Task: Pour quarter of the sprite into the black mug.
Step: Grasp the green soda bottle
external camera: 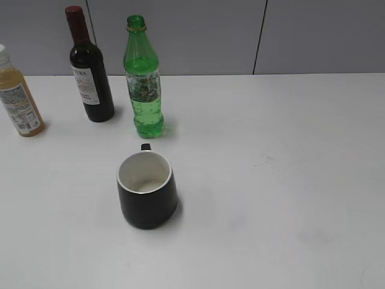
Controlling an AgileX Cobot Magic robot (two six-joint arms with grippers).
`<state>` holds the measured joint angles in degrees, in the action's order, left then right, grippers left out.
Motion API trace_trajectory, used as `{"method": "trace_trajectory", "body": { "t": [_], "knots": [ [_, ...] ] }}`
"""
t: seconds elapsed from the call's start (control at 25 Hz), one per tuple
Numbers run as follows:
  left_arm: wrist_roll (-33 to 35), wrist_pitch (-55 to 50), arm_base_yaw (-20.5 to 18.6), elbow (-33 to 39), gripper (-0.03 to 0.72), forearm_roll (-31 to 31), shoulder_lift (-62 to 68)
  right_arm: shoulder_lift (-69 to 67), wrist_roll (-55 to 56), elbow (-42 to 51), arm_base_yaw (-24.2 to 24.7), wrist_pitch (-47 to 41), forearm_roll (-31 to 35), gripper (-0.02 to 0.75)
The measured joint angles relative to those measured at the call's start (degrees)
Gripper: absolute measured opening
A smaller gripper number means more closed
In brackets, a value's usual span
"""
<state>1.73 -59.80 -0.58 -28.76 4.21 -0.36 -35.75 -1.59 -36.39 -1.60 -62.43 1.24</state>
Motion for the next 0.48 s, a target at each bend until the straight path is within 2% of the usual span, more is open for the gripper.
{"method": "trace_trajectory", "body": {
  "t": [0.24,0.48],
  "knots": [
    [0.0,0.0,0.0,0.0,0.237,0.0,0.0,12.4,0.0,7.7,0.0,2.5,0.0,0.593],
    [0.0,0.0,0.0,0.0,0.237,0.0,0.0,24.0,-0.2,11.1,0.0,4.9,0.0,0.593]
  ]
}}
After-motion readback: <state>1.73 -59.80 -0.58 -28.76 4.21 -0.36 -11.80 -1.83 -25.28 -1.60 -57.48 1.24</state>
